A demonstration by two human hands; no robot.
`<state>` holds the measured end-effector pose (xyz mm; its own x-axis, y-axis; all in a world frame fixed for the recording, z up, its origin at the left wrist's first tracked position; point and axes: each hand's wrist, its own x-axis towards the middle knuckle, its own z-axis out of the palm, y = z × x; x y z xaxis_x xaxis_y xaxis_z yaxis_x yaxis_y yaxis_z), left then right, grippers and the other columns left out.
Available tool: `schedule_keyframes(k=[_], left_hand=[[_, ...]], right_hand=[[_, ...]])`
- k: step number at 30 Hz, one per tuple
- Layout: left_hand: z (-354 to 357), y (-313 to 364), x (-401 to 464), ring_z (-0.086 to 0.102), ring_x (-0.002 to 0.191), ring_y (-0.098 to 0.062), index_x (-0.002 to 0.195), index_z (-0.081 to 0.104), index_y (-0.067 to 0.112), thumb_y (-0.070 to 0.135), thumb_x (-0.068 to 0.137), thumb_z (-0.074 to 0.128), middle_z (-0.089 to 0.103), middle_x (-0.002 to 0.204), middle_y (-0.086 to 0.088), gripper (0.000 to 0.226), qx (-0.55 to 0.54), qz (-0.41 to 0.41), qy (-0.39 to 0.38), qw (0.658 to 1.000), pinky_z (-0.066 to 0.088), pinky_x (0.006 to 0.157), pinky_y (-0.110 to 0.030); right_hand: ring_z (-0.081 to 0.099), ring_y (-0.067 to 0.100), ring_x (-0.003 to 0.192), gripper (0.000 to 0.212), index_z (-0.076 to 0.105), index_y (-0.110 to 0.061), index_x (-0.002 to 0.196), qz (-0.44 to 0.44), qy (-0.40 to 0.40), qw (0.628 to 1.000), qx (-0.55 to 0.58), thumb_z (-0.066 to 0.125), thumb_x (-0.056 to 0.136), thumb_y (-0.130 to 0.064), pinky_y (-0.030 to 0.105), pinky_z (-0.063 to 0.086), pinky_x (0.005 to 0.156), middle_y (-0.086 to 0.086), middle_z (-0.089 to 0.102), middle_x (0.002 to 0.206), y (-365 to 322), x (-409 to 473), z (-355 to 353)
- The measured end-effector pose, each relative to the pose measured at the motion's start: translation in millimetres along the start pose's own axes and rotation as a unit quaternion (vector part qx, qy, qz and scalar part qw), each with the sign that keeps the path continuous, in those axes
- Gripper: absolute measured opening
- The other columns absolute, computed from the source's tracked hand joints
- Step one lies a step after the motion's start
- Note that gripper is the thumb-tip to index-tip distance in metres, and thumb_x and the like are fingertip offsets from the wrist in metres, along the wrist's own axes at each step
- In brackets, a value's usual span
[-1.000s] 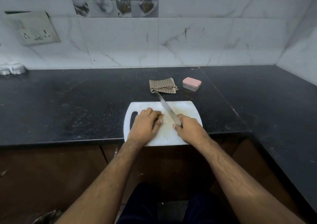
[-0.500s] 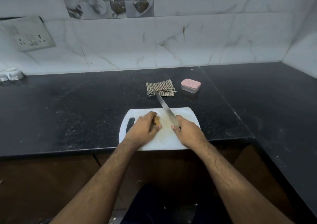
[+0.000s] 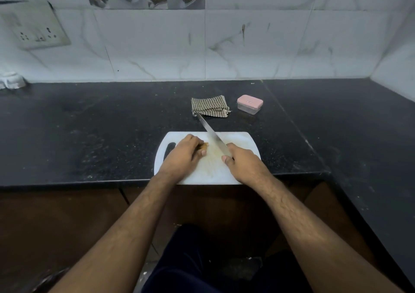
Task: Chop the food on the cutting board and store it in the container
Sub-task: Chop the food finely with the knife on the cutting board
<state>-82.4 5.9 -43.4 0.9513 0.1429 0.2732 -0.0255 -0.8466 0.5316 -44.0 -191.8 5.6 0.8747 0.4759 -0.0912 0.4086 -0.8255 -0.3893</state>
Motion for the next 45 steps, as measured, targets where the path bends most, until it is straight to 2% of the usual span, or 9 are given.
schedule_keyframes(k=[4, 10, 15, 18, 22, 31, 35, 40, 45], left_hand=[[-2, 4, -1, 0.054, 0.1, -0.008, 0.123, 0.061, 0.017, 0.038, 0.105, 0.051, 0.054, 0.113, 0.007, 0.03, 0.012, -0.015, -0.016, 1.0, 0.046, 0.09, -0.03], [-4, 1, 2, 0.051, 0.098, -0.005, 0.123, 0.062, 0.017, 0.033, 0.102, 0.058, 0.05, 0.109, 0.012, 0.026, 0.006, -0.007, -0.009, 1.0, 0.046, 0.093, -0.03], [-1, -2, 2, 0.05, 0.095, -0.009, 0.123, 0.061, 0.016, 0.037, 0.105, 0.052, 0.052, 0.109, 0.007, 0.029, 0.014, 0.004, -0.003, 1.0, 0.045, 0.086, -0.032], [0, -4, 2, 0.051, 0.093, -0.01, 0.121, 0.06, 0.016, 0.039, 0.106, 0.047, 0.053, 0.107, 0.005, 0.031, 0.032, 0.017, 0.001, 0.999, 0.046, 0.083, -0.033], [1, -6, 5, 0.052, 0.093, -0.012, 0.119, 0.06, 0.017, 0.042, 0.106, 0.044, 0.055, 0.107, 0.003, 0.032, 0.048, 0.021, 0.002, 0.999, 0.044, 0.082, -0.033], [0, -4, 4, 0.054, 0.096, -0.015, 0.122, 0.06, 0.015, 0.041, 0.104, 0.049, 0.056, 0.109, 0.001, 0.033, 0.05, 0.018, -0.002, 0.999, 0.046, 0.084, -0.036], [-2, -3, 3, 0.053, 0.098, -0.014, 0.123, 0.061, 0.016, 0.039, 0.103, 0.052, 0.054, 0.108, 0.004, 0.032, 0.043, 0.016, -0.004, 0.999, 0.046, 0.085, -0.035], [0, -5, 3, 0.053, 0.096, -0.014, 0.118, 0.062, 0.017, 0.039, 0.103, 0.053, 0.051, 0.103, 0.007, 0.028, 0.04, 0.018, 0.001, 0.999, 0.045, 0.083, -0.036], [0, -5, 4, 0.051, 0.093, -0.014, 0.111, 0.061, 0.018, 0.038, 0.103, 0.054, 0.053, 0.102, 0.005, 0.023, 0.04, 0.016, 0.005, 0.999, 0.042, 0.079, -0.034]], right_hand=[[0.061, 0.02, 0.094, 0.032, 0.05, -0.023, 0.133, 0.016, 0.017, 1.0, 0.012, 0.045, 0.105, -0.035, 0.04, 0.055, 0.081, 0.002, 0.064, 0.106, -13, -7, 0], [0.054, 0.02, 0.088, 0.028, 0.05, -0.022, 0.131, 0.021, 0.046, 0.999, -0.009, 0.042, 0.106, -0.031, 0.038, 0.052, 0.077, 0.0, 0.058, 0.098, -25, -16, 4], [0.059, 0.021, 0.085, 0.025, 0.05, -0.022, 0.127, 0.022, 0.032, 0.998, -0.044, 0.039, 0.104, -0.023, 0.039, 0.053, 0.074, 0.0, 0.059, 0.093, -27, -17, 11], [0.055, 0.021, 0.076, 0.022, 0.05, -0.019, 0.12, 0.023, 0.037, 0.998, -0.045, 0.038, 0.102, -0.017, 0.036, 0.047, 0.065, -0.001, 0.054, 0.083, -28, -17, 14], [0.054, 0.021, 0.075, 0.017, 0.049, -0.017, 0.115, 0.023, 0.037, 0.998, -0.049, 0.039, 0.102, -0.016, 0.036, 0.045, 0.064, -0.001, 0.051, 0.08, -33, -16, 16], [0.053, 0.017, 0.074, 0.023, 0.045, -0.018, 0.12, 0.029, 0.013, 0.996, -0.083, 0.041, 0.099, -0.011, 0.033, 0.041, 0.058, -0.001, 0.048, 0.08, -42, -13, 18], [0.053, 0.018, 0.077, 0.024, 0.043, -0.017, 0.122, 0.015, 0.013, 0.995, -0.093, 0.042, 0.099, -0.01, 0.033, 0.04, 0.061, -0.002, 0.043, 0.078, -44, -18, 18], [0.049, 0.02, 0.076, 0.029, 0.04, -0.015, 0.124, 0.01, 0.021, 0.995, -0.095, 0.042, 0.097, -0.005, 0.035, 0.039, 0.063, -0.002, 0.038, 0.076, -51, -24, 21], [0.049, 0.018, 0.075, 0.036, 0.035, -0.016, 0.13, 0.02, 0.016, 0.997, -0.077, 0.043, 0.097, -0.005, 0.034, 0.04, 0.061, -0.001, 0.045, 0.084, -57, -22, 27]])
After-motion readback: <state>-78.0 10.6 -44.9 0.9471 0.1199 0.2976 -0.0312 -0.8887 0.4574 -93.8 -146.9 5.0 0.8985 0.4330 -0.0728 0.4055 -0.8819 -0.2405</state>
